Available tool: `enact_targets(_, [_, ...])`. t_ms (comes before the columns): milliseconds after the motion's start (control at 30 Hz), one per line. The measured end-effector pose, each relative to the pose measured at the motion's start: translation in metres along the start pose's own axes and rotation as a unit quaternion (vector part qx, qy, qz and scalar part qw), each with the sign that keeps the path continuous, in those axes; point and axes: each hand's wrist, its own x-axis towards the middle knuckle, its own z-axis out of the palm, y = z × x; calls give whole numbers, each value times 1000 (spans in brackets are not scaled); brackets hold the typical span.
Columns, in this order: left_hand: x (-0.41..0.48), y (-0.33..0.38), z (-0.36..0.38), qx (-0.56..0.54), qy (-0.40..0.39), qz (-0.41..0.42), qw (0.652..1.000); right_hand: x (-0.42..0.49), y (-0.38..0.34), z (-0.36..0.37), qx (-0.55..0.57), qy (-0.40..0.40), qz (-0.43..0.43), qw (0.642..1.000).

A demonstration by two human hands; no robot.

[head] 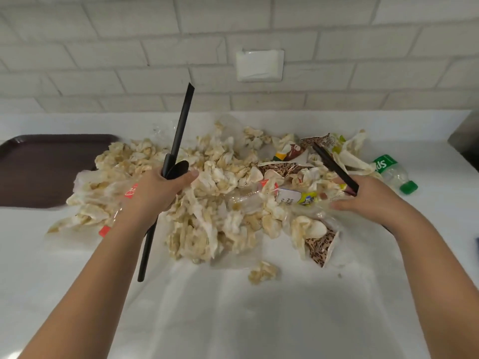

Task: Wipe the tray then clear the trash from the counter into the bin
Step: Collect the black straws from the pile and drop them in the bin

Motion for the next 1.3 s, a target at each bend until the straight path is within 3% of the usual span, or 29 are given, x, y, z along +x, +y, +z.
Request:
enact_targets(167, [-9, -6, 0, -26, 15, -6, 1000, -9, 5, -8, -9, 1, -29, 1000])
enact_targets(533, [-40, 5, -59, -180, 5, -9, 984, -47, -22, 3, 233, 41, -36, 971])
enact_targets(733, [-57, 11, -51, -245, -130, -20, 961, -73, -24, 11, 321, 106, -19, 941])
enact_targets(967, [-97, 22, 54, -266, -303, -3, 915, -156, 11, 8, 486, 245, 34, 838])
enact_targets(1067, [-135, 40, 98, -266, -367, 21, 891, -212, 39, -5, 504, 325, 35, 800])
enact_targets(1300, [-249, 55, 185, -181, -537, 81, 820, -344, 118, -19, 538, 428, 76, 723])
